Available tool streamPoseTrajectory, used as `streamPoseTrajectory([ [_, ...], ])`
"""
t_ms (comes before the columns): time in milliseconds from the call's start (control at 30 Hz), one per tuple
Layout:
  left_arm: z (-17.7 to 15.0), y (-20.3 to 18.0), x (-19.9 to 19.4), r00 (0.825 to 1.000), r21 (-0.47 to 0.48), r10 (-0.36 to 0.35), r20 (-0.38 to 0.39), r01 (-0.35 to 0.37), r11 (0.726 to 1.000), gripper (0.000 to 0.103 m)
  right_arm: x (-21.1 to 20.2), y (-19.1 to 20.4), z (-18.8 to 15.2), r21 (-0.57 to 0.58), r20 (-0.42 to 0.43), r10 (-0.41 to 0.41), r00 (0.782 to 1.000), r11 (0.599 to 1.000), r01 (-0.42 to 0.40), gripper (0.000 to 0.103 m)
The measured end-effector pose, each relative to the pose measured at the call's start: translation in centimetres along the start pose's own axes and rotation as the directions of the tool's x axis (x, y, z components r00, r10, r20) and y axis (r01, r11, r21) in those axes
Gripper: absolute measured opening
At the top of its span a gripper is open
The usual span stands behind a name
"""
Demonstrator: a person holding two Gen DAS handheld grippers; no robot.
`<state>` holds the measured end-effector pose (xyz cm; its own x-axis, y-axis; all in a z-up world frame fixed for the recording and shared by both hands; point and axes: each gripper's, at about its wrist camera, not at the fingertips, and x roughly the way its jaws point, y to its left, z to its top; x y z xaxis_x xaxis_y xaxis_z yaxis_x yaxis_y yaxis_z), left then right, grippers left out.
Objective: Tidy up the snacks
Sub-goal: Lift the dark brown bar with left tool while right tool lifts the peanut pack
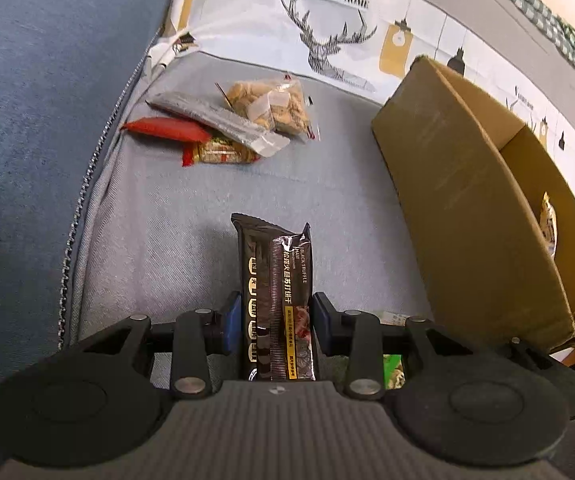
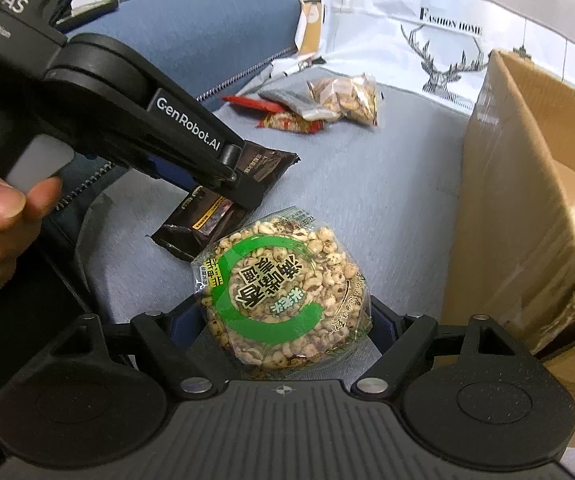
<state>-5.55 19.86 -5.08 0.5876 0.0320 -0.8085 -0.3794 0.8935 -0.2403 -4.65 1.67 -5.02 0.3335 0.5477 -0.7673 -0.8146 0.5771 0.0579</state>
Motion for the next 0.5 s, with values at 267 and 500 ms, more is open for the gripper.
streamPoseTrajectory([
  [267,0.0,0.3,-1.1,0.999,-0.025,-0.005,0.046,0.006,1.0,0.041,-2.0,0.2,-0.8,-0.021,0.068,0.004,0.998,1.0,-0.003,0.084],
  [500,-0.6,1.0,-4.0,0.975,-0.053,-0.06,0.213,0.073,0.996,0.041,-5.1,0.5,-0.8,-0.048,0.177,0.009,0.984,0.999,0.0,0.084],
])
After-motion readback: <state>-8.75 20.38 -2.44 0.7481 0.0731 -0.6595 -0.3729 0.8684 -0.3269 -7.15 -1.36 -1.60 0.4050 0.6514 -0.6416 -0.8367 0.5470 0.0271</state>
